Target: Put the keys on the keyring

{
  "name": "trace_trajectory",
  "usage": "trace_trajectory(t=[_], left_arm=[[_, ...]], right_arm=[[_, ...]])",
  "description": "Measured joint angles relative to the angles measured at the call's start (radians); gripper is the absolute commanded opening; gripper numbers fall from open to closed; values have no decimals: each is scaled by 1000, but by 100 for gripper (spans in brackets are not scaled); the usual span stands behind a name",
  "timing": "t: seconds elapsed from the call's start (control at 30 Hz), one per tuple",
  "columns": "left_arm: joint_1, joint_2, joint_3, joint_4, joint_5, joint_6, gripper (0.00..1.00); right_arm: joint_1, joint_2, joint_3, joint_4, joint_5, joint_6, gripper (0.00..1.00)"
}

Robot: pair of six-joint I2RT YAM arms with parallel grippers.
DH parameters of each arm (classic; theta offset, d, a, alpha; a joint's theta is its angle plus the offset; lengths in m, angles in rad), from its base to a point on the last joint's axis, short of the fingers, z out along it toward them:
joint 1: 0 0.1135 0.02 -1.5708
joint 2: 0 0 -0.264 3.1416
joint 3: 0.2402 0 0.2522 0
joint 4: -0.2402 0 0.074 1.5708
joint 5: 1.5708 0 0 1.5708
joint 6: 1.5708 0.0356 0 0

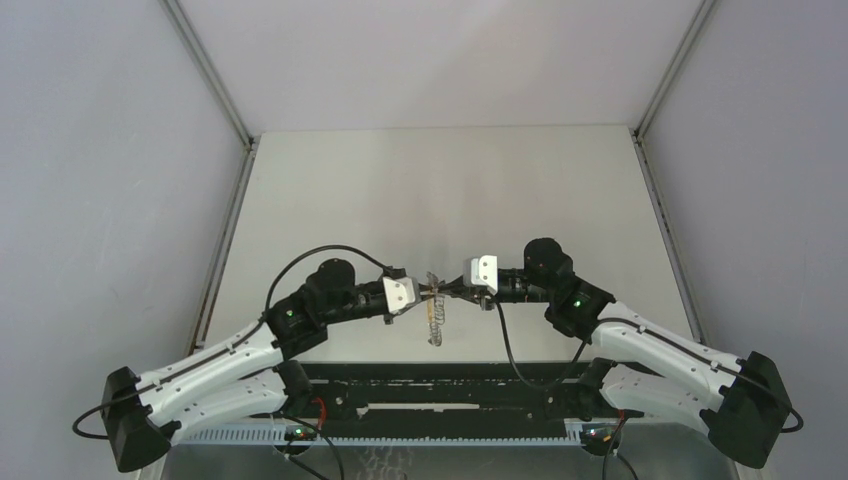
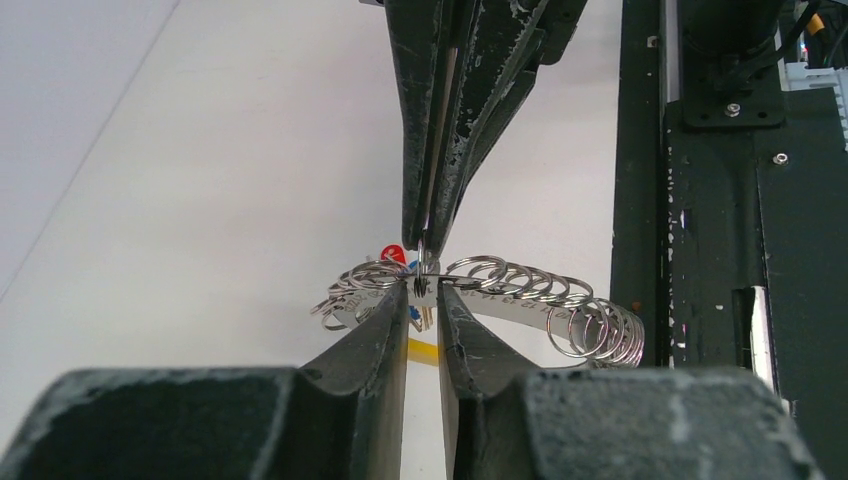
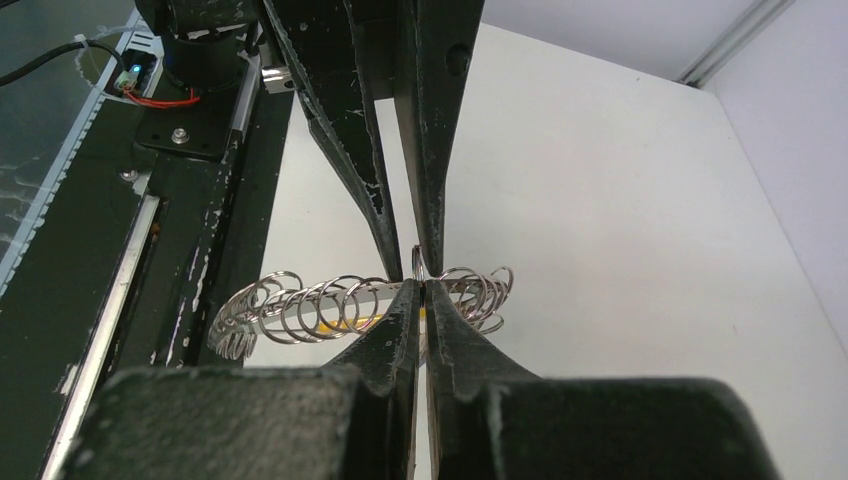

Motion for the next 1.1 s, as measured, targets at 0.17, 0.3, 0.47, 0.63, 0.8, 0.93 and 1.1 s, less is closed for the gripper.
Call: trace_trajectory(t=[0.17,0.3,0.47,0.63,0.8,0.93,1.1], left_arm=[[0,8,0,0,5,0,20],[0,10,0,0,10,0,19],[0,10,0,-2,10,0,15],[0,18,3,-15,25,0,10],[0,37,4,-20,40,2,0],[0,37,4,-30,40,2,0],[0,32,3,-31,23,4,0]], right_arm=[[7,0,0,0,1,-1,0],[17,3,0,0,3,-6,0],[32,9,0,-4,6,-21,0],[47,15,0,-24,16,-45,0],[48,18,0,-40,26,-58,0],[50,23,0,-45,29,-60,1],[47,14,0,-50,42,-43,21]])
